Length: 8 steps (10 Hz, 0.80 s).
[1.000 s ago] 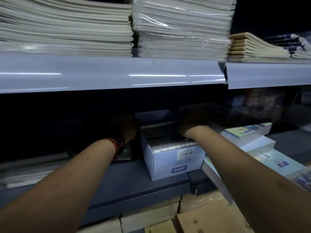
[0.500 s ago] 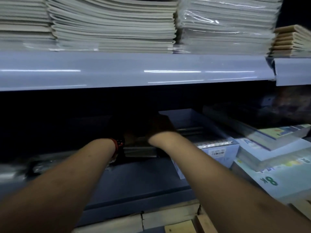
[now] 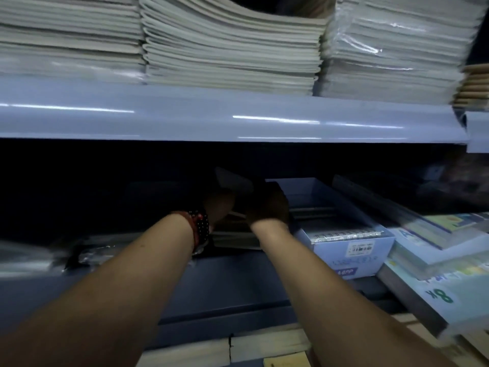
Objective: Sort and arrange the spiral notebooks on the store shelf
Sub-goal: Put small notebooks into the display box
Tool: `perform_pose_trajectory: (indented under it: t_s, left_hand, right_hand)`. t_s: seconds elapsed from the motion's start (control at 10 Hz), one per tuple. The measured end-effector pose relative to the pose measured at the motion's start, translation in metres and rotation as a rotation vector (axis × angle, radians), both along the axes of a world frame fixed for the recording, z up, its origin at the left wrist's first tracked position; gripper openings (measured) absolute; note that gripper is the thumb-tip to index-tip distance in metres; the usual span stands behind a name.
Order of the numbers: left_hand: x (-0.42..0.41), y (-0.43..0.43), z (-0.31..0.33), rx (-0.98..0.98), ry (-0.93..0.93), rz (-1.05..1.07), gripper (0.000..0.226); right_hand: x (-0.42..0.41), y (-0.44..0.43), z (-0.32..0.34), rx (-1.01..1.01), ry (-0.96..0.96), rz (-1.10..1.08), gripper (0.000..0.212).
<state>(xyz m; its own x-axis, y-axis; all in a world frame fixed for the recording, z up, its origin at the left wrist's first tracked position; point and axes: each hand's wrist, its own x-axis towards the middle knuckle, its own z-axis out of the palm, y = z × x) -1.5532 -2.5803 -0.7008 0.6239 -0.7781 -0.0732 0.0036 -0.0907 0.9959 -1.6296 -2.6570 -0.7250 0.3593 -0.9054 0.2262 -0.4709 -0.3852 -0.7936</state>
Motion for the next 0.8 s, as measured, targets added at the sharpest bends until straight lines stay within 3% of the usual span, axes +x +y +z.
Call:
perform_pose_trajectory:
  t_s: [0.1,0.2,0.3,0.4,0.7,0.8]
  left_hand:
    - [-0.009,0.033,-0.006,-0.132,0.126,0.089,0.027]
    - [-0.019,0.073,-0.014,-0.147,0.216,0.192,0.014]
    - [-0.028,0.107,-0.028,-0.229,0.257,0.215,0.015]
    - [-0.037,0.137,-0.038,-0.241,0.150,0.190,0.007]
    - [-0.051,0.179,-0.049,-0.147,-0.159,0.048,0.011]
    - [-0.054,0.182,-0.047,-0.167,-0.145,0.047,0.012]
  right_hand:
    - [-0.015,0.025,-0.005,0.058,-0.392,-0.037,0.035]
    - [-0.029,0.049,-0.006,0.067,-0.510,-0.058,0.031]
    - [-0.042,0.070,-0.009,0.253,-0.634,-0.018,0.010]
    - [-0.065,0.100,-0.013,0.358,-0.725,0.096,0.006]
    - [-0.120,0.132,-0.035,0.359,-0.783,0.134,0.023]
    - [-0.124,0.136,-0.031,0.312,-0.794,0.178,0.030]
